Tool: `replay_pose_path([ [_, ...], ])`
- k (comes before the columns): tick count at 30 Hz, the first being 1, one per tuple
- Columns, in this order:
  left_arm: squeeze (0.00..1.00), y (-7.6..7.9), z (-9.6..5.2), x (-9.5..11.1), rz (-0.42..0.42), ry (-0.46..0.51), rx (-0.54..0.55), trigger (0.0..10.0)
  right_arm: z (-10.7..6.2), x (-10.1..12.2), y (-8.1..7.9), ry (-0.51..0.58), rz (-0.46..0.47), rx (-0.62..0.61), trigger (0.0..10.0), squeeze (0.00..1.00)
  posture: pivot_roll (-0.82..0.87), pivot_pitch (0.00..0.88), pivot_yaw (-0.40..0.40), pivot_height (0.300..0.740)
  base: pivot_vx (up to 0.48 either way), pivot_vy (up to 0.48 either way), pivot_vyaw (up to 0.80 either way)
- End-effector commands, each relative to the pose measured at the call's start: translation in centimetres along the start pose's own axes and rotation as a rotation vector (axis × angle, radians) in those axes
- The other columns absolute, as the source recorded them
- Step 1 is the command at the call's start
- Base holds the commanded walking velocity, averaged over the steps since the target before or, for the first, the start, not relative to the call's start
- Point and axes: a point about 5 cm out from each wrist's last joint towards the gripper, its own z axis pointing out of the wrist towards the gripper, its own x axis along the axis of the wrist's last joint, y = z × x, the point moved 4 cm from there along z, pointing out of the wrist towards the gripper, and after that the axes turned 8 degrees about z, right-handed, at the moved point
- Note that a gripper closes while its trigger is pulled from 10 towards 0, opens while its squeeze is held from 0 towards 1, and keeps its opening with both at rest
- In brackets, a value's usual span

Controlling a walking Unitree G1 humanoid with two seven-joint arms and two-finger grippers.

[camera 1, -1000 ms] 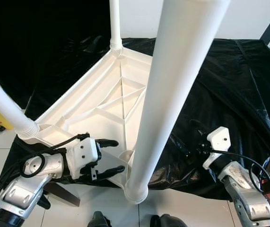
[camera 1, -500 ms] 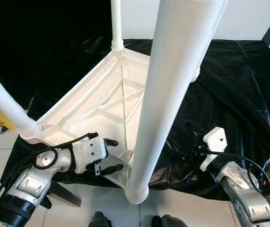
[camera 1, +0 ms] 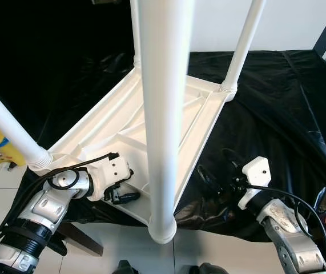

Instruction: Building children table

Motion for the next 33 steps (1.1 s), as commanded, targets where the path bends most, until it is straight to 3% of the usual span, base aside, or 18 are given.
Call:
replay_pose_path([
  [1, 0.00, -1.6, -0.7, -3.4, -0.109, -0.146, 0.217, 2.5, 0.0, -0.2, -0.2, -0.011, 0.005, 0.000, 10.0, 0.00, 0.03, 0.110, 0.005, 0.740, 0.000, 0.000, 0.00],
  [2, 0.00, -1.7, -0.7, -3.5, -0.131, -0.149, 0.229, 0.0, 0.1, -0.2, -0.3, -0.011, 0.004, -0.003, 10.0, 0.00, 0.03, 0.109, 0.005, 0.740, 0.000, 0.000, 0.00],
  [8, 0.00, -2.4, -0.4, -2.7, -0.238, -0.104, 0.306, 0.0, 0.2, -0.3, -0.4, -0.010, 0.005, -0.006, 10.0, 0.00, 0.03, 0.101, 0.005, 0.740, 0.000, 0.000, 0.00],
  [16, 0.00, -3.7, 0.5, -0.5, -0.260, -0.033, 0.377, 0.0, 0.7, -0.1, 0.5, 0.006, -0.007, -0.060, 10.0, 0.00, 0.03, 0.096, -0.001, 0.740, 0.000, 0.000, 0.00],
  [17, 0.00, -4.0, 1.2, 0.8, -0.246, 0.014, 0.387, 10.0, 0.7, -0.2, 1.1, 0.009, -0.005, -0.110, 10.0, 0.00, 0.03, 0.095, -0.003, 0.740, 0.000, 0.000, 0.00],
  [20, 0.00, -4.1, 2.7, 3.6, -0.252, 0.114, 0.401, 10.0, 0.4, -0.5, 2.2, 0.008, -0.005, -0.206, 10.0, 0.00, 0.02, 0.098, 0.001, 0.740, 0.000, 0.000, 0.00],
  [23, 0.00, -4.0, 3.1, 4.4, -0.259, 0.153, 0.403, 10.0, 0.1, -0.5, 2.4, 0.007, -0.004, -0.226, 10.0, 0.00, 0.02, 0.099, 0.002, 0.740, 0.000, 0.000, 0.00],
  [24, 1.00, -4.1, 3.3, 5.1, -0.265, 0.189, 0.408, 10.0, -0.2, -0.6, 2.6, 0.008, -0.001, -0.243, 10.0, 0.00, 0.01, 0.102, 0.006, 0.740, 0.000, 0.000, 0.00],
  [28, 1.00, -4.4, 3.4, 6.1, -0.275, 0.244, 0.422, 10.0, -0.8, -0.6, 3.0, 0.010, 0.004, -0.273, 10.0, 0.00, 0.01, 0.103, 0.008, 0.740, 0.000, 0.000, 0.00],
  [32, 0.99, -4.5, 3.1, 6.7, -0.209, 0.259, 0.427, 10.0, -1.9, -0.8, 3.4, 0.004, -0.014, -0.304, 10.0, 0.00, 0.00, 0.107, 0.011, 0.740, 0.000, 0.000, 0.00],
  [33, 0.00, -4.7, 2.6, 6.9, -0.204, 0.279, 0.427, 10.0, -2.5, -0.8, 3.6, 0.003, 0.002, -0.315, 10.0, 0.00, 0.00, 0.111, 0.009, 0.740, 0.000, 0.000, 0.00],
])
